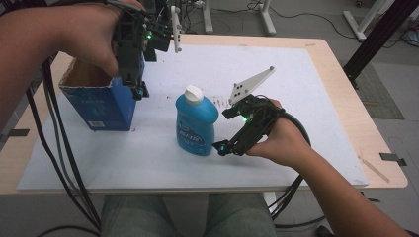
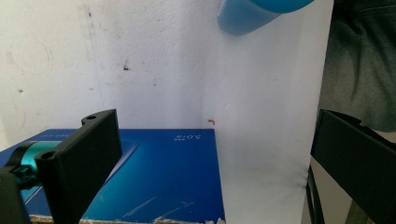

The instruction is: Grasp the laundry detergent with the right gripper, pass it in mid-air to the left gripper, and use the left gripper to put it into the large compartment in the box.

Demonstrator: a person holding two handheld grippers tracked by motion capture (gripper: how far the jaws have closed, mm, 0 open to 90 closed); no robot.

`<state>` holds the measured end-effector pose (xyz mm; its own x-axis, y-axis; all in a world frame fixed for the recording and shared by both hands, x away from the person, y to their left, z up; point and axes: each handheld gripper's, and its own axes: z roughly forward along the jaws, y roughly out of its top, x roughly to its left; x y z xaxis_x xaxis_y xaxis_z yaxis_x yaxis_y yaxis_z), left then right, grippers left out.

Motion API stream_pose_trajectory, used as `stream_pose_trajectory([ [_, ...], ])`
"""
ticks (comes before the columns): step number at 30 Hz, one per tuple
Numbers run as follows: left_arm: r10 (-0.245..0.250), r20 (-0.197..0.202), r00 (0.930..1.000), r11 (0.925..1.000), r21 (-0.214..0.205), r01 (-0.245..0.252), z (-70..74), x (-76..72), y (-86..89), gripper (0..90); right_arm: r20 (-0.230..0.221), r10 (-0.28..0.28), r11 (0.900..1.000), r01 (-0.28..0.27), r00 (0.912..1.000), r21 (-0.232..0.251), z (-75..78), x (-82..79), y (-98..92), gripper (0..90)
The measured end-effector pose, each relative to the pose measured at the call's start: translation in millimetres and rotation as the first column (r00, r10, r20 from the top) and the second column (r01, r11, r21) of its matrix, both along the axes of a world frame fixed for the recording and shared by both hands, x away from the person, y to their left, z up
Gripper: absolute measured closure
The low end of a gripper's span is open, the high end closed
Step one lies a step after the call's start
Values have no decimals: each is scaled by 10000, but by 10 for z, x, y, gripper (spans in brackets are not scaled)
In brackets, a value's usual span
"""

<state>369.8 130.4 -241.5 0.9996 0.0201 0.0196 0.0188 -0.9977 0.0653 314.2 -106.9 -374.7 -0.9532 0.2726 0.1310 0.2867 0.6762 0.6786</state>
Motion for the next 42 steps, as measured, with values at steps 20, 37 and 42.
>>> stream_pose_trajectory([
  [20,-60,-1,10000,10000,-57,60,-8,-15,-13,18,209,-688,9888,654,9974,1340,-180,9,241,10],
  [37,29,6,10000,10000,-75,-29,-23,-23,31,18,504,-1214,9679,1070,9913,2274,-278,-36,359,43],
  [42,15,20,10000,10000,-65,-15,-15,-23,36,18,631,-1376,9636,1188,9885,2396,-300,-51,382,74],
])
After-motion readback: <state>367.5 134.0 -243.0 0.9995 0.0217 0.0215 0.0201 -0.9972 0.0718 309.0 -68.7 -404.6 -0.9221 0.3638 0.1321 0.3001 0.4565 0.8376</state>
